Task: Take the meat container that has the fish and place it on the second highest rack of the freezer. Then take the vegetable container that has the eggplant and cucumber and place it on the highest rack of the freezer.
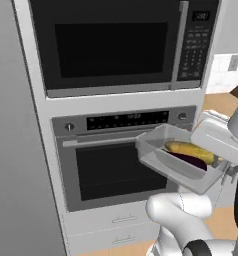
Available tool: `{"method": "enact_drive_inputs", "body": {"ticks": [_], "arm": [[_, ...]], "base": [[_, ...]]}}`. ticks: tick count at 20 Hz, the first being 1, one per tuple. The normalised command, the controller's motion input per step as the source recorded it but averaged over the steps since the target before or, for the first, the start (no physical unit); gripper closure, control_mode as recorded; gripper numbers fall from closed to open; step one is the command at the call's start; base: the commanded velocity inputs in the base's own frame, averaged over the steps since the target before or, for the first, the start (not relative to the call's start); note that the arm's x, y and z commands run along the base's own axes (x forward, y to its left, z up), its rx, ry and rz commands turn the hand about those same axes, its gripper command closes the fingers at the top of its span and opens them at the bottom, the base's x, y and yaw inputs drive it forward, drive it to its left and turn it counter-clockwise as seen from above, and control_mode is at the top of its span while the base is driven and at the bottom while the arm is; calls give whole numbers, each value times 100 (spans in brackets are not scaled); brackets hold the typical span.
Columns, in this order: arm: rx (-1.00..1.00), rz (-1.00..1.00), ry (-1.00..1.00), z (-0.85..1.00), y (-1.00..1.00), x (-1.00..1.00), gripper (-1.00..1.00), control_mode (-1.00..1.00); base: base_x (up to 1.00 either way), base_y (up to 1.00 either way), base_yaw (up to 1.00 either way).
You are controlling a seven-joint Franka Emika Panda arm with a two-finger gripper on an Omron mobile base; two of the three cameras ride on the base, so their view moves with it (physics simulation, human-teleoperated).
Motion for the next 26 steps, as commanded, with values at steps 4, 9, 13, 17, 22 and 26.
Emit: {"method": "enact_drive_inputs", "body": {"ticks": [4,9,13,17,22,26], "arm": [[0,0,0,0,0,0,100,100],[0,0,0,0,0,0,100,100],[0,0,0,0,0,0,100,100],[0,0,0,0,0,0,100,100],[0,0,0,0,0,0,100,100],[0,0,0,0,0,0,100,100]], "base": [[0,100,1],[0,100,10],[0,100,13],[0,100,14],[9,100,8],[30,86,0]]}}
